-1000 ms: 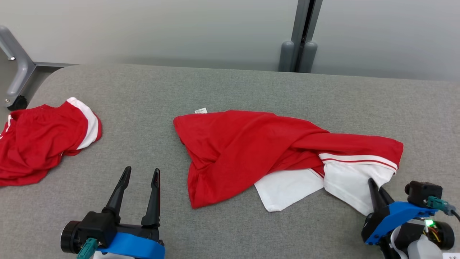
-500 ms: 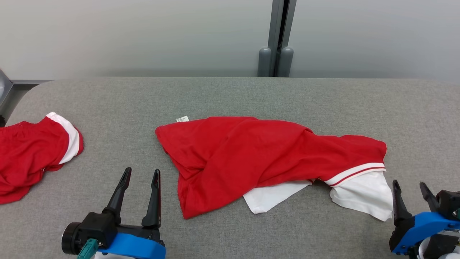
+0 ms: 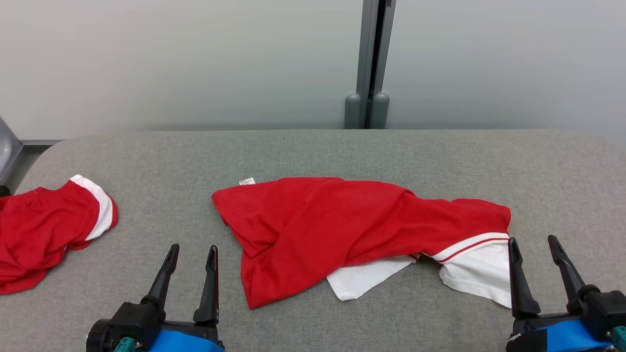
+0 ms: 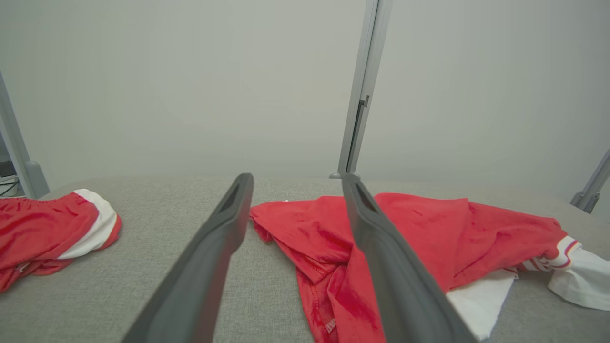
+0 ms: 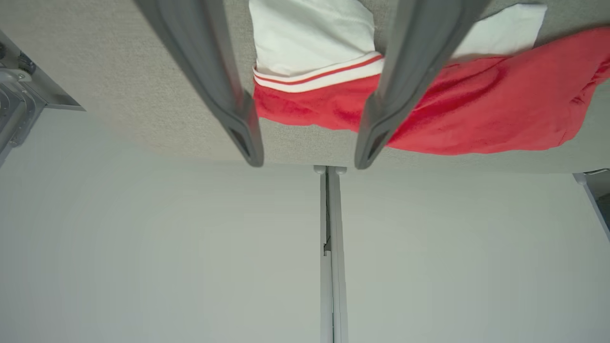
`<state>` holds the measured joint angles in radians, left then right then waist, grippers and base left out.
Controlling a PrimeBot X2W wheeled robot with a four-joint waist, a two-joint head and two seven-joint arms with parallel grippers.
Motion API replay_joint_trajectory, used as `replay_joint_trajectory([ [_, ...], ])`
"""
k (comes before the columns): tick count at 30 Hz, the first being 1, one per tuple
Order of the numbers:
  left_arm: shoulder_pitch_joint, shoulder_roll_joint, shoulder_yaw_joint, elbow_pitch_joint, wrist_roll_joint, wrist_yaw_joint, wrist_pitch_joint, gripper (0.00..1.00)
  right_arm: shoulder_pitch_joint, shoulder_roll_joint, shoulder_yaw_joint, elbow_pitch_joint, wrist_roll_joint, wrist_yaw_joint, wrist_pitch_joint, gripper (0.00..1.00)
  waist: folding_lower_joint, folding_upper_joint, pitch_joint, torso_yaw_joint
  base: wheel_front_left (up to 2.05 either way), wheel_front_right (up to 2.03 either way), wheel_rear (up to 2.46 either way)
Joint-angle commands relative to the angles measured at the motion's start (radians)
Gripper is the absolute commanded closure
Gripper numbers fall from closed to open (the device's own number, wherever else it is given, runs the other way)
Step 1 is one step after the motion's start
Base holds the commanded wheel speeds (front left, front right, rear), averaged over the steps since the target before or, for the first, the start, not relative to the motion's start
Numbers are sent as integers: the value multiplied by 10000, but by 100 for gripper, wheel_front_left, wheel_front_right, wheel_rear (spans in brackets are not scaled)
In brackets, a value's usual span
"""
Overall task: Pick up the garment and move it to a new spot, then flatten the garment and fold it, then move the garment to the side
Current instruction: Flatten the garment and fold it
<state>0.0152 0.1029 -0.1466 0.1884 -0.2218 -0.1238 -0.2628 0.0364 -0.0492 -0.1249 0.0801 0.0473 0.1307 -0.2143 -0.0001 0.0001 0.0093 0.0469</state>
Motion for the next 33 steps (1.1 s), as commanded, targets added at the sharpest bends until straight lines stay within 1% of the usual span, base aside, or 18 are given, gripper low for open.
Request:
replay_joint_trajectory([
  [1, 96, -5, 10, 18, -13, -50, -29, 0, 194, -27, 37, -90, 32, 1, -74, 0, 1, -1, -94, -49, 0, 0, 0],
  [3, 180, -21, 35, 16, -5, -52, -29, 0, 414, -25, 92, -202, 161, 1, -60, 0, 1, -1, -166, -71, 0, 0, 0],
  [9, 363, -54, 161, -1, 4, -58, -28, 0, 700, -23, 102, -449, 435, 1, 530, 0, 1, -1, -216, -151, 0, 0, 0],
  [14, 408, -43, 221, 121, 33, -65, -29, 0, 701, -24, 169, -489, 501, 1, 656, 0, 1, -1, -202, -153, 0, 0, 0],
  [19, 173, -62, -50, 611, -54, -75, 67, 0, 653, -24, 243, -486, 483, 1, 730, 0, 1, -1, -195, -172, 0, 0, 0],
  [20, 3, -79, -133, 759, -90, -78, 208, 0, 643, -24, 258, -496, 480, 1, 738, 0, 1, -1, -191, -183, 0, 0, 0],
  [23, -483, -152, -383, 1530, -239, -82, 1186, 0, 594, -24, 346, -505, 501, 1, 764, 0, 1, -1, -173, -261, 0, 0, 0],
  [29, -1492, -271, -794, 3194, -509, 2, 3529, 0, 468, -24, 641, -442, 603, 1, 817, 0, 1, -1, -36, -584, 0, 0, 0],
  [33, -1877, -336, -837, 3899, -898, 1, 4385, 0, 421, -25, 736, -448, 691, 1, 847, 0, 1, -1, 128, -802, 0, 0, 0],
])
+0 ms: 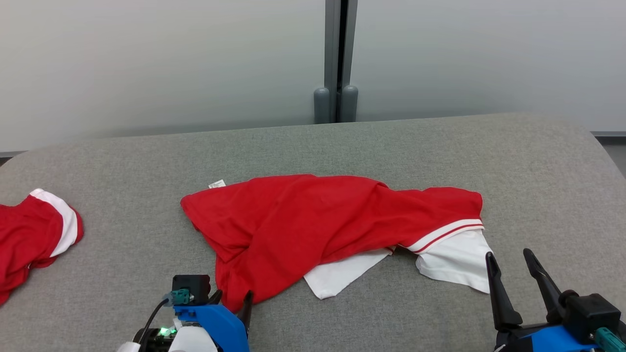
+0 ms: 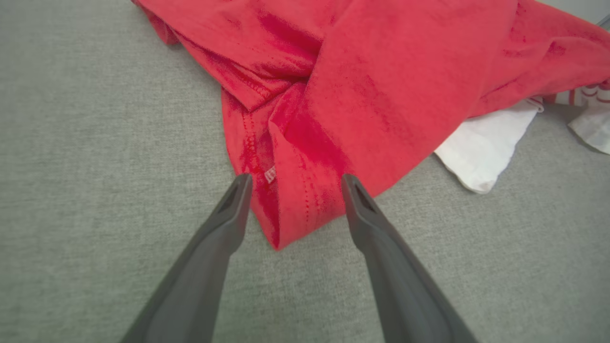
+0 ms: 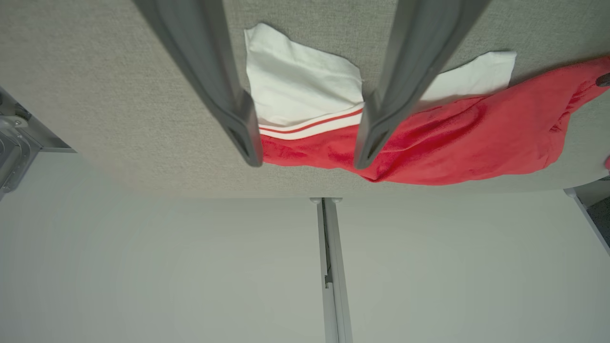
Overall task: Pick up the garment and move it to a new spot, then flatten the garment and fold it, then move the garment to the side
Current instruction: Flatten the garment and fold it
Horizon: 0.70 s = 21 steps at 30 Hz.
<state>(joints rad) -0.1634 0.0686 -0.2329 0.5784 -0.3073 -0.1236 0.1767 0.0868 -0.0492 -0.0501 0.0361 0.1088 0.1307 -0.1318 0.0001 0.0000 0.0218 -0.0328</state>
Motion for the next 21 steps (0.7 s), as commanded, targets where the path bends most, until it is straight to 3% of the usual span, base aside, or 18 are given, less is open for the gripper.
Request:
replay_joint_trajectory([
  [1, -174, -10, 43, 131, -157, -4, 121, 0, -94, -25, -7, -11, 102, 1, 13, 0, -1, 0, 40, -33, 0, 0, 0],
  [6, -552, -39, 20, 540, -265, 148, 351, 0, -198, -23, 43, 16, 135, 1, -23, 0, -1, 0, 218, -136, 0, 0, 0],
  [13, -937, -76, -251, 1114, -680, 0, 619, 0, -345, -23, 83, 78, 178, 1, -59, 0, -1, 0, 363, -260, 0, 0, 0],
  [14, -959, -79, -275, 1198, -730, 13, 664, 21, -363, -23, 83, 70, 186, 1, -58, 0, -1, 0, 371, -277, 0, 0, 0],
  [15, -995, -81, -312, 1230, -748, 6, 635, 66, -368, -23, 85, 57, 197, 1, -52, 0, -1, 0, 377, -294, 0, 0, 0],
  [16, -1039, -83, -328, 1212, -793, -8, 508, 93, -373, -23, 76, 44, 209, 1, -47, 0, -1, 0, 381, -302, 0, 0, 0],
  [17, -1051, -88, -329, 1198, -869, -19, 451, 100, -365, -23, 47, 40, 208, 1, -50, 0, -1, 0, 379, -298, 0, 0, 0],
  [21, -950, -102, -253, 711, -1428, -66, -36, 100, -302, -25, -44, 26, 231, 1, -27, 0, -1, 0, 349, -214, 0, 0, 0],
])
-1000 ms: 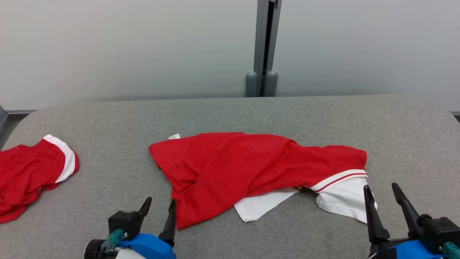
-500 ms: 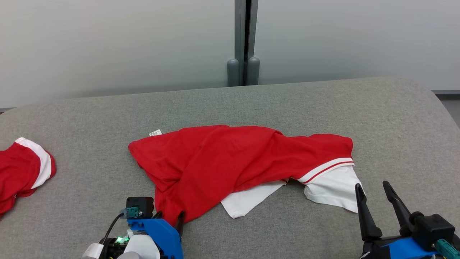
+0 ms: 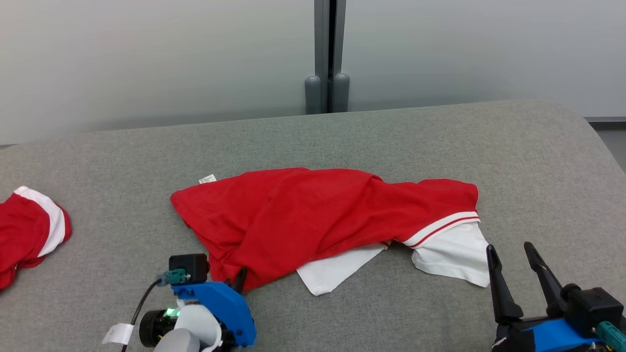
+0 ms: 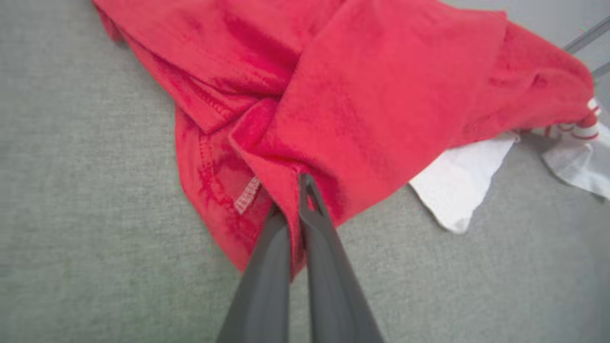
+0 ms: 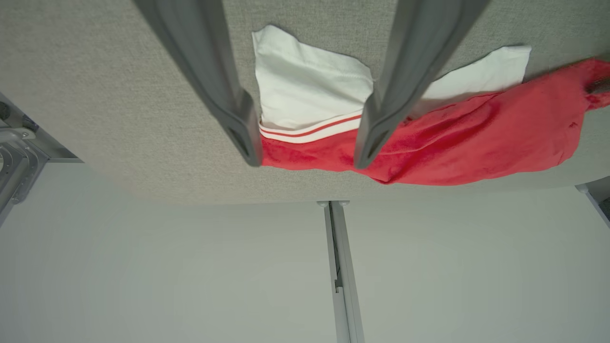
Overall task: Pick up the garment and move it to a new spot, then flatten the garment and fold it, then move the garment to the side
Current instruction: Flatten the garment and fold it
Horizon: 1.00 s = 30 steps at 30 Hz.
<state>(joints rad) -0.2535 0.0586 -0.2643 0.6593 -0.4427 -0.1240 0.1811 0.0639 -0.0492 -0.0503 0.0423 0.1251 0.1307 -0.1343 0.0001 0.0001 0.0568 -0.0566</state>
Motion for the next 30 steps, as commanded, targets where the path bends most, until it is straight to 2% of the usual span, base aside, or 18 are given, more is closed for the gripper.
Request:
replay_joint_trajectory([
  [1, 13, -4, 101, -376, -285, -74, -255, 100, -52, -25, -78, -46, 72, 1, -3, 0, -1, -1, -10, 79, 0, 0, 0],
  [4, 306, -12, 29, -1576, -1097, -92, -558, 100, -10, -20, -83, -111, 103, 1, 24, 0, -1, -1, -45, 251, 0, 0, 0],
  [8, 930, 180, -54, -3872, -2330, -90, -476, 100, 32, -23, -135, -152, 124, 1, 27, 0, -1, -1, -63, 470, 0, 0, 0],
  [14, 2133, 488, -10, -7283, -3773, -86, 353, 100, 46, -23, -113, -105, 178, 1, -21, 0, -1, -1, 0, 626, 0, 0, 0],
  [17, 2606, 794, 37, -8154, -3984, 237, 936, 100, 18, -23, -64, -68, 226, 1, -53, 0, -1, -1, 37, 621, 0, 0, 0],
  [18, 2700, 961, 78, -8195, -3840, 414, 1101, 100, -3, -21, -42, -57, 237, 1, -62, 0, -1, -1, 60, 608, 0, 0, 0],
  [19, 2700, 961, 78, -8195, -3840, 414, 1101, 100, -3, -21, -42, -57, 237, 1, -62, 0, -1, -1, 60, 608, 0, 0, 0],
  [22, 2539, 1349, 191, -7669, -3113, 950, 1164, 100, -119, -23, -2, -29, 249, 1, -77, 0, -1, -1, 170, 545, 0, 0, 0],
  [24, 2160, 1584, 184, -6938, -2367, 1300, 950, 100, -209, -23, 37, -33, 244, 1, -85, 0, -1, -1, 282, 484, 0, 0, 0],
  [29, 1119, 1600, -107, -4702, -1067, 1852, 326, 100, -393, -24, 169, -60, 211, 1, -78, 0, -1, -1, 611, 312, 0, 0, 0],
  [30, 858, 1518, -120, -4352, -950, 1899, 109, 86, -450, -21, 212, -68, 215, 3, -56, 0, -1, -1, 683, 272, 0, 0, 0],
])
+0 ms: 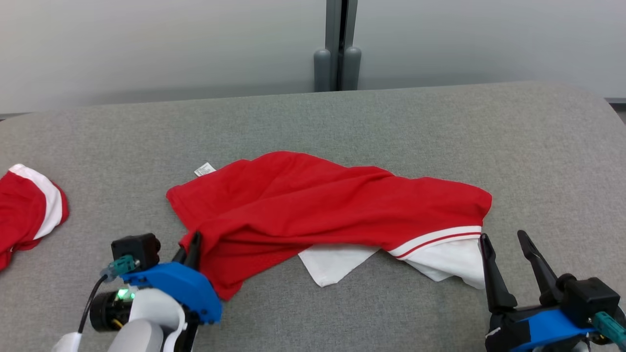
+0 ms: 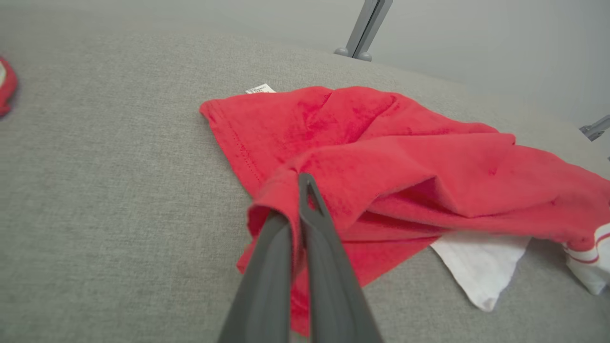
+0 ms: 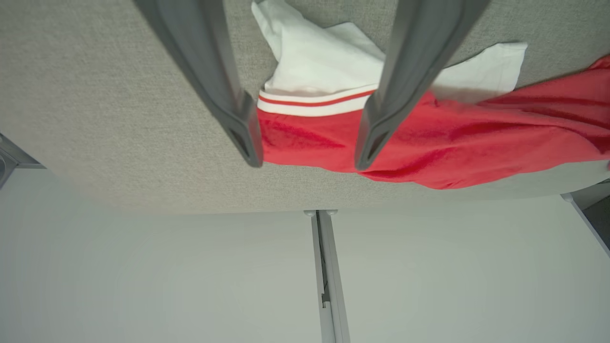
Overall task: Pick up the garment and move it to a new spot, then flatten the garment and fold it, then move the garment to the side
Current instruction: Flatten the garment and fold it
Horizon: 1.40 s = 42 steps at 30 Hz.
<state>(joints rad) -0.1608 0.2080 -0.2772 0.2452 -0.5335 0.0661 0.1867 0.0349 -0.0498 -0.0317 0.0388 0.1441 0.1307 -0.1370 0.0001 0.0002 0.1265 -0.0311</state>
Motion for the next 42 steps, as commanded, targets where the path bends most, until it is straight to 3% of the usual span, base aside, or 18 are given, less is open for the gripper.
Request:
replay_joint_trajectory([
  [1, -302, -56, -9, 164, 91, 40, -184, 79, -180, -16, 31, -42, 25, 1, -29, 0, -1, -2, 41, -6, 0, 0, 0],
  [3, -725, -86, -33, 828, 398, 121, -765, 82, -203, -19, 48, -33, 18, 1, -27, 0, -1, -2, 153, -66, 0, 0, 0],
  [4, -931, -142, 17, 1118, 508, 191, -1112, 90, -229, -17, 59, -34, 13, 1, -35, 0, -1, -2, 190, -86, 0, 0, 0],
  [6, -1261, -203, 17, 1722, 675, 239, -1601, 91, -261, -17, 71, -15, 17, 1, -39, 0, -1, -2, 232, -106, 0, 0, 0],
  [7, -1422, -239, 25, 2017, 710, 242, -1786, 82, -264, -17, 78, -1, 23, 1, -38, 0, -1, -2, 250, -110, 0, 0, 0],
  [8, -1727, -302, -15, 2552, 753, 98, -2095, 0, -271, -17, 90, 30, 37, 1, -28, 0, -1, -2, 266, -107, 0, 0, 0],
  [15, -2136, -432, 171, 3625, 653, -77, -3323, 0, -290, -17, 29, 120, 54, 1, 19, 0, -1, -2, 110, 86, 0, 0, 0],
  [22, -1525, -499, 188, 3378, 587, -49, -3939, 0, -108, -17, -7, 156, 129, 1, 28, 0, -1, -2, -228, 343, 0, 0, 0],
  [29, -343, -430, -11, 1938, 775, 152, -4193, 0, 47, -17, 14, 205, 216, 1, 13, 0, -1, -2, -575, 437, 0, 0, 0],
  [35, 929, -484, 368, 133, 771, 162, -4484, 0, 209, -19, -263, 269, 250, 1, -94, 0, -1, -2, -862, 557, 0, 0, 0],
  [42, 2145, -531, 947, -1343, 1721, -138, -4519, 0, 409, -17, -655, 520, 485, 1, 80, 0, -1, -2, -1201, 771, 0, 0, 0],
])
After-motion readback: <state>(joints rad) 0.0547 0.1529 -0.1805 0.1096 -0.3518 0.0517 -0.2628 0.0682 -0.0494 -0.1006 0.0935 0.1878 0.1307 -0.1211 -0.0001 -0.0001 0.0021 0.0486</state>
